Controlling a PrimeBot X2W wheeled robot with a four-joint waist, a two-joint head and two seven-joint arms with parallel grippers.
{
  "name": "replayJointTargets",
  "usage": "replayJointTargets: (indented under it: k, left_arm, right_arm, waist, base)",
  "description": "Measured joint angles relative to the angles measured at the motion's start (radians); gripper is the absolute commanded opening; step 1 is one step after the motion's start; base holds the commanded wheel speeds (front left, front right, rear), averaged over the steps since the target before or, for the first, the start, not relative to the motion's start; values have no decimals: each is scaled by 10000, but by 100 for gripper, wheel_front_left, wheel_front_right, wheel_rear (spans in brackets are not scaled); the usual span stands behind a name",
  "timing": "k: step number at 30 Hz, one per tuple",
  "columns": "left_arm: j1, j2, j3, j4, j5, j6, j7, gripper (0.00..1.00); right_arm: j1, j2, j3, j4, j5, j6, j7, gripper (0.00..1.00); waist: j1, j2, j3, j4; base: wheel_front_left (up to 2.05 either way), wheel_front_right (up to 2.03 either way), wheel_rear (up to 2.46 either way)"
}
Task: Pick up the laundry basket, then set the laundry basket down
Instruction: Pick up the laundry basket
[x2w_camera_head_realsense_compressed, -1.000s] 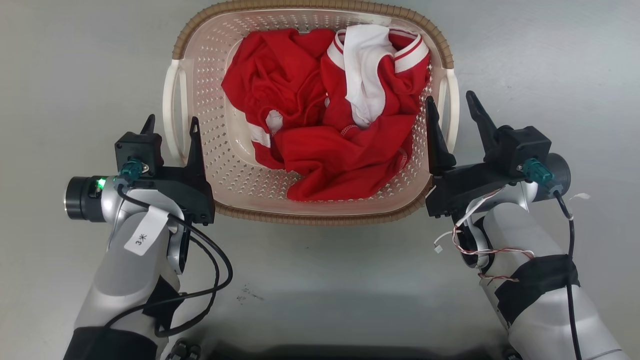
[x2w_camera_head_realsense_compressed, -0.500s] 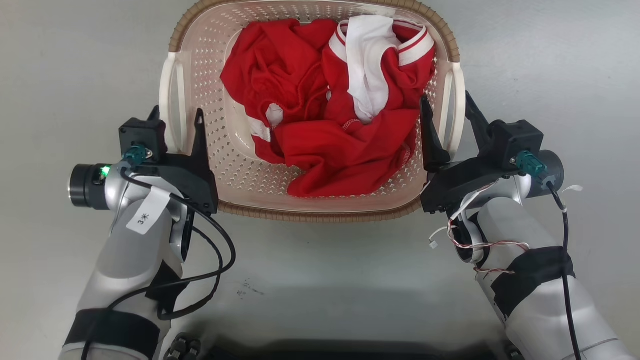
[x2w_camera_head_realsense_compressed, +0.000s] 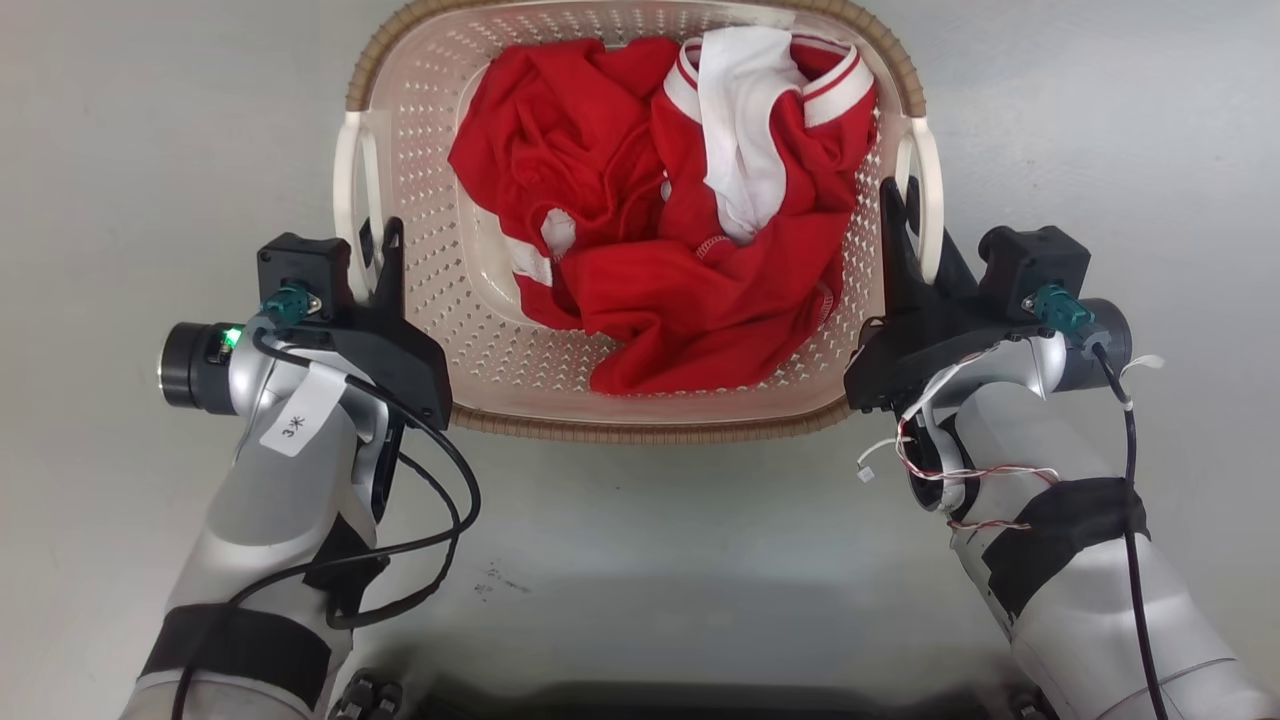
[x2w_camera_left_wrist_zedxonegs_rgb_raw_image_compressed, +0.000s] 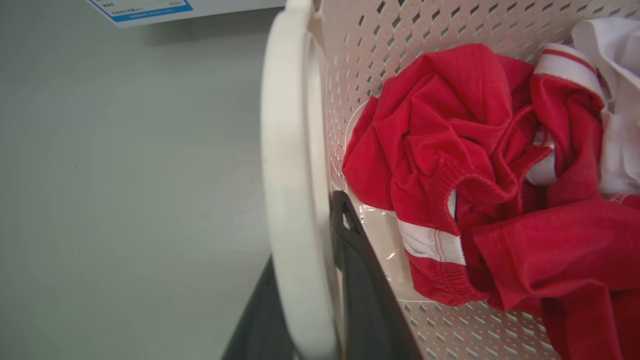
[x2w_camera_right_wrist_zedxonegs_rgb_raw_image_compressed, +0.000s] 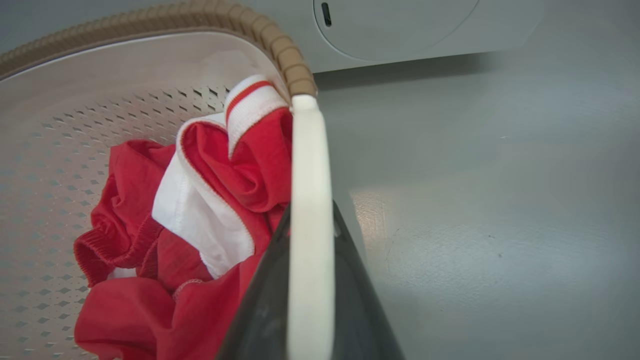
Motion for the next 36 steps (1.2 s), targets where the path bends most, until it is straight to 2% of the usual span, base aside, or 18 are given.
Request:
replayJointTargets:
  k: [17,36]
  left_arm:
    - [111,-182,-270,966,-347,-81,-61,0]
    - [1712,-59,-1751,1220,-1778,21,-67,0]
  right_arm:
    - [25,25,591,1411,531,-40,4,0]
    - [931,4,2360,2226,2395,-86,107,0]
  waist:
    - [0,1,-1218,-80]
    - [-2,0,-3811,-268]
  base:
    - [0,0,0]
    - [0,0,0]
